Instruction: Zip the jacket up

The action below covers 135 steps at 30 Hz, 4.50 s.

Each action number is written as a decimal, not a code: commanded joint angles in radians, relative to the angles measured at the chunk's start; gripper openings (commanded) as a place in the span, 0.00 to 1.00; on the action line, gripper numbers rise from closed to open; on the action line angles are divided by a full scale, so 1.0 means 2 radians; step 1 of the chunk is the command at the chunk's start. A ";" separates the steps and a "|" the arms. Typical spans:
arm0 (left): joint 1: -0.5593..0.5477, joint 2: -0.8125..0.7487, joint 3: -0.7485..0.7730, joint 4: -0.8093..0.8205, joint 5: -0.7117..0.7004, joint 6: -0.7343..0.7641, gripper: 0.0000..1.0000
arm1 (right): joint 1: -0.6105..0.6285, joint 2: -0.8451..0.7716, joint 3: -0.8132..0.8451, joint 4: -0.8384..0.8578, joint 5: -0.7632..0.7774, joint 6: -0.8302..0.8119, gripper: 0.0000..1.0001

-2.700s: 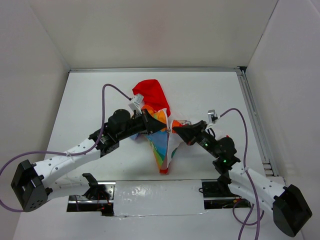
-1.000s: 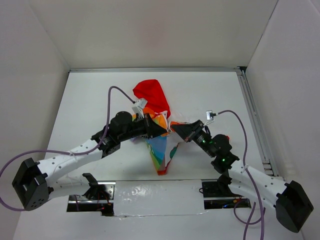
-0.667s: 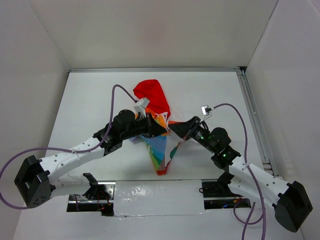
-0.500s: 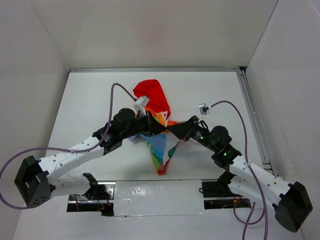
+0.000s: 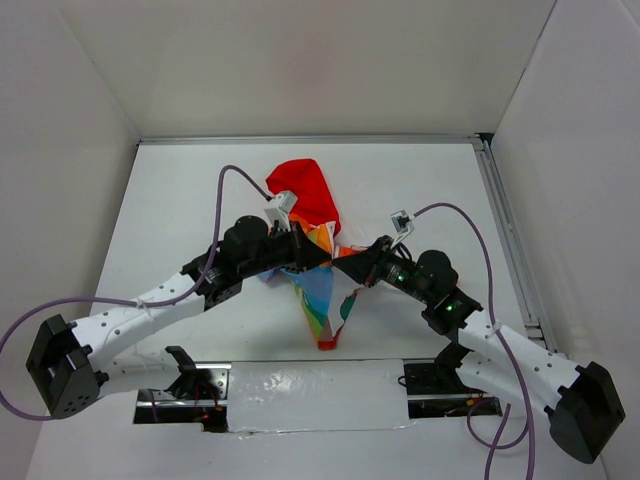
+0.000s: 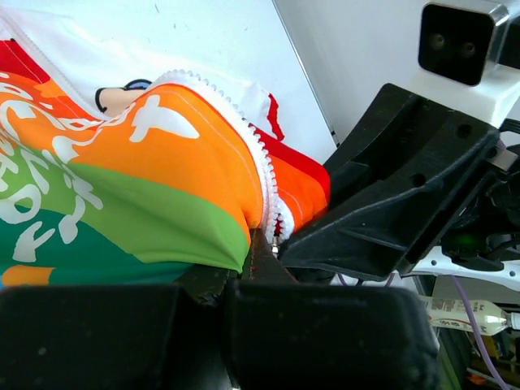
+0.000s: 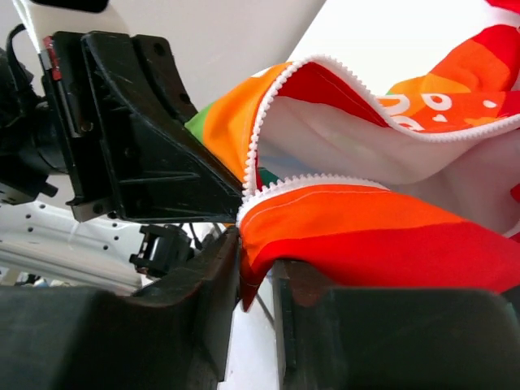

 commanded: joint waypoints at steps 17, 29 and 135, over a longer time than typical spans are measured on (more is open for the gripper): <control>-0.004 -0.001 0.026 0.029 0.065 0.041 0.28 | 0.002 0.001 0.008 0.064 0.013 -0.016 0.00; 0.007 -0.027 -0.005 0.064 0.096 0.033 0.47 | 0.003 -0.026 -0.022 0.127 -0.017 0.024 0.00; 0.027 -0.007 -0.020 0.100 0.057 0.024 0.00 | 0.045 -0.030 0.012 -0.013 0.069 -0.001 0.43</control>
